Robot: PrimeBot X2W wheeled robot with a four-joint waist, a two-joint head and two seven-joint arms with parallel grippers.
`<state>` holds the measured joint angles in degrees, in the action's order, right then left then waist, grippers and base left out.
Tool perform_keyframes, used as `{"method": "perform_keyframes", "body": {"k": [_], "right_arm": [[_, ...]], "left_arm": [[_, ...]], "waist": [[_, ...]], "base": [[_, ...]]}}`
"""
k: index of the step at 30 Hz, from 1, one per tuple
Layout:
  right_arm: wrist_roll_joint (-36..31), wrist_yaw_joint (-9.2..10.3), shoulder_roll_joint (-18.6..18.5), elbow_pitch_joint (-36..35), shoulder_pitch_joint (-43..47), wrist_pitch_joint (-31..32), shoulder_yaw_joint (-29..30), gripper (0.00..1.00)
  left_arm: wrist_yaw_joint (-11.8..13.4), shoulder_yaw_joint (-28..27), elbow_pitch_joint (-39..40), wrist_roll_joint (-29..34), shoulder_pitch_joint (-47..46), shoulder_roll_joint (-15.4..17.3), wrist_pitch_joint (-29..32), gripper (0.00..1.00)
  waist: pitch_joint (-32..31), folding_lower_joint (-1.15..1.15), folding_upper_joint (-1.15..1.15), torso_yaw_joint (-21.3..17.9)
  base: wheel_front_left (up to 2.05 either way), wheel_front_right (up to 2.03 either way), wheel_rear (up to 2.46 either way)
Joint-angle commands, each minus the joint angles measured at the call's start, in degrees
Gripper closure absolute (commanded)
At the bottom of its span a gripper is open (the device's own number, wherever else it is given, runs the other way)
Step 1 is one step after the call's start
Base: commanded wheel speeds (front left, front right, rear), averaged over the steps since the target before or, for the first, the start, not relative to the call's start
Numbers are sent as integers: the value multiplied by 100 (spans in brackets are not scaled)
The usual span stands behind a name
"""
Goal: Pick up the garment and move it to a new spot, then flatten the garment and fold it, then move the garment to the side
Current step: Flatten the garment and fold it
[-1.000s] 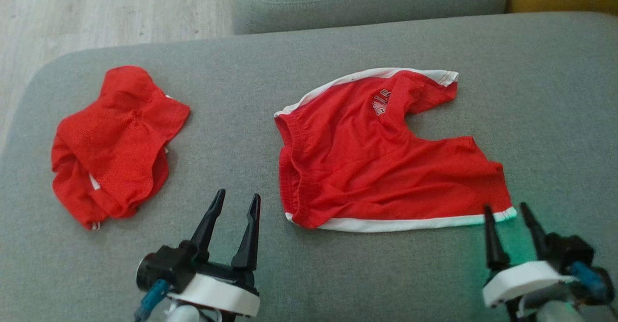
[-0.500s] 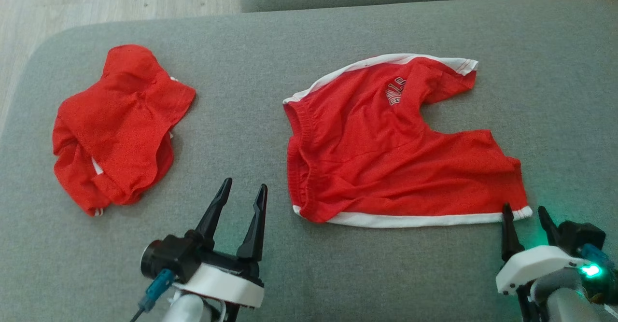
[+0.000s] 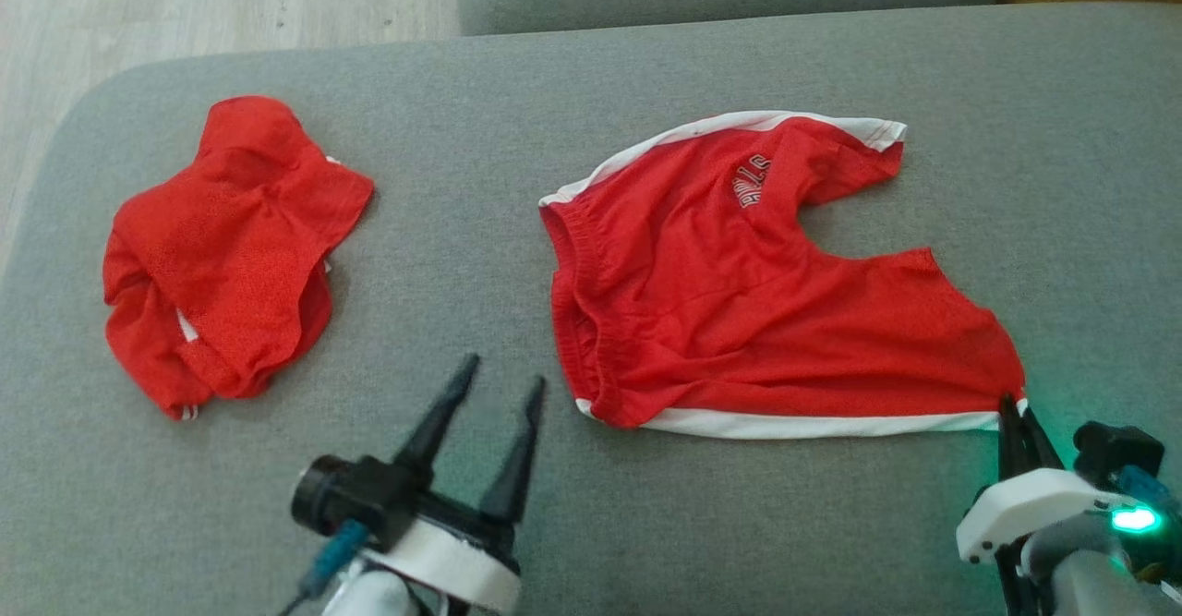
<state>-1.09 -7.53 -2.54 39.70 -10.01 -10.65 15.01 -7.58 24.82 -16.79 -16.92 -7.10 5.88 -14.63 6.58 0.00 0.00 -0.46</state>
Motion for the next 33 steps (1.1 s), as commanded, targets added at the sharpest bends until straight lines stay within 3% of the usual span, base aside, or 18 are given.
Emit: {"method": "perform_keyframes", "body": {"k": [1, 6, 11, 21, 33], "right_arm": [[-49, 4, -34, -127, -145, -60, -120, 100], [-24, 4, -34, -117, -208, -47, -134, 100], [52, 4, -34, -100, -272, -58, -207, 100], [102, 4, -34, -97, -416, -83, -310, 100], [158, 4, -34, -81, -459, -96, -376, 100]], "left_arm": [[9, 32, 92, 102, -323, 169, -37, 0], [9, 1126, -251, 382, -716, 701, -37, 0], [9, 1801, -704, 472, -1300, 963, -37, 0], [9, 2723, -1288, 192, -2104, 945, -37, 0], [9, 3000, -1920, 186, -2413, 749, -37, 0]], "waist": [[-6, 0, 0, -27], [52, 0, 0, -77], [179, 0, 0, -137], [419, 0, 0, -259], [459, 0, 0, -277]], "base": [[0, 0, 0], [0, 0, 0], [0, 0, 0], [0, 0, 0], [0, 0, 0]]}}
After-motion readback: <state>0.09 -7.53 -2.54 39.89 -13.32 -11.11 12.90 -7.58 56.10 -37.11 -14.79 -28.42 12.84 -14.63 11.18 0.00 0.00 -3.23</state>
